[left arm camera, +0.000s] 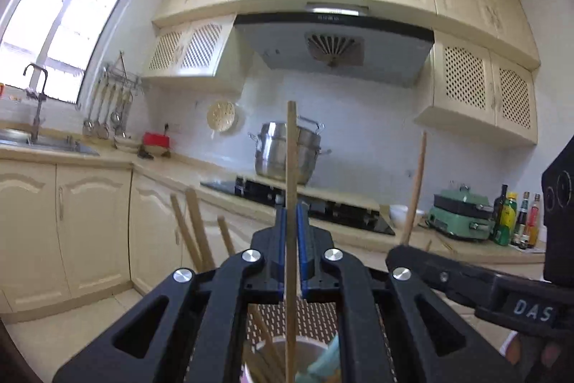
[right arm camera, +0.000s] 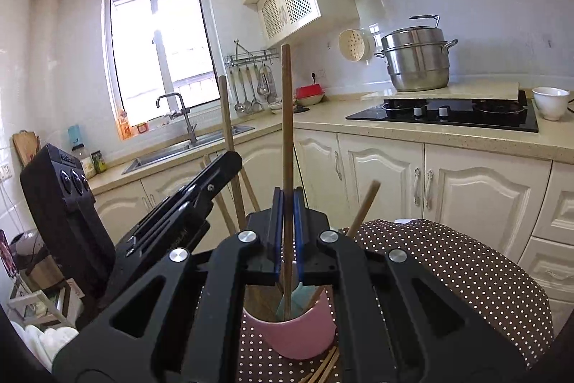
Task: Organize utensils
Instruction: 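Lower both chopsticks into the pink cup and open both grippers, then move both open grippers down toward the loose chopsticks beside the cup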
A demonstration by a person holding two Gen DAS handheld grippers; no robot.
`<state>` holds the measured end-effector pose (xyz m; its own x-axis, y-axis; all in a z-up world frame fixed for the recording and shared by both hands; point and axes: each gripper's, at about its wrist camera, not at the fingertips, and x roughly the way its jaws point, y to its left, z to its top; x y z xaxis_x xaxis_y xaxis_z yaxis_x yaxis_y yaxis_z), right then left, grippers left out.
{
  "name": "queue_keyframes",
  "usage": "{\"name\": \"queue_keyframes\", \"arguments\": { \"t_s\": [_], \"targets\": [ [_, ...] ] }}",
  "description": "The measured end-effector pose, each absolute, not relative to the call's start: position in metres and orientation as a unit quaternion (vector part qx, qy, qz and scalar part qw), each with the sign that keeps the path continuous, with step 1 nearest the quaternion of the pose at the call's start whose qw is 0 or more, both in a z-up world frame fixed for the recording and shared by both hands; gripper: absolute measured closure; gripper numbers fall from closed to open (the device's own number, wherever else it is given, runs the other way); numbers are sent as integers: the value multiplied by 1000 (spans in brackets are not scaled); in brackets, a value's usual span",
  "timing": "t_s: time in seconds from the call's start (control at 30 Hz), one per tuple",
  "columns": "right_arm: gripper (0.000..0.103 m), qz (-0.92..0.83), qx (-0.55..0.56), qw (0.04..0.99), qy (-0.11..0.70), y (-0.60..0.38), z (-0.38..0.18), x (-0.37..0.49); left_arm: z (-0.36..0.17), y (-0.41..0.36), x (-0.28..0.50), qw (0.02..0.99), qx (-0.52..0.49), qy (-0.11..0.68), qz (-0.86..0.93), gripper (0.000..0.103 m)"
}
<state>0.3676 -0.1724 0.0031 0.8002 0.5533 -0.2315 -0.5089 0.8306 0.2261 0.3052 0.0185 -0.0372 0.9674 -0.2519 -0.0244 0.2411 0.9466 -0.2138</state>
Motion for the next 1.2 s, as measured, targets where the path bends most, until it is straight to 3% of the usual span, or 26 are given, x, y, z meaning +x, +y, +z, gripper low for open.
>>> {"name": "queue_keyframes", "arguments": {
  "t_s": [0.4,0.43,0.47,0.5,0.73,0.8,0.87,1.1,1.2],
  "targets": [
    [97,253,33,951,177,-155,-23,359,-56,28,282,978,-88,104,-159,94],
    [97,249,36,952,174,-157,-24,358,-56,29,280,978,-91,106,-158,79],
    [97,245,39,953,172,-159,-25,357,-55,31,278,979,-93,107,-150,56],
    [97,241,44,954,172,-161,-26,357,-55,34,274,979,-94,109,-141,50],
    [95,232,48,952,192,-162,-27,353,-51,63,243,979,-117,108,-126,40],
    [85,226,47,955,188,-160,-24,348,-50,71,233,979,-119,115,-118,39],
    [41,223,51,956,181,-160,-21,342,-48,74,225,981,-115,119,-96,39],
    [41,220,58,959,171,-154,-13,320,-46,78,201,985,-74,146,-49,39],
    [34,222,59,959,166,-151,-9,310,-42,88,193,982,-93,155,-52,39]
  ]
}}
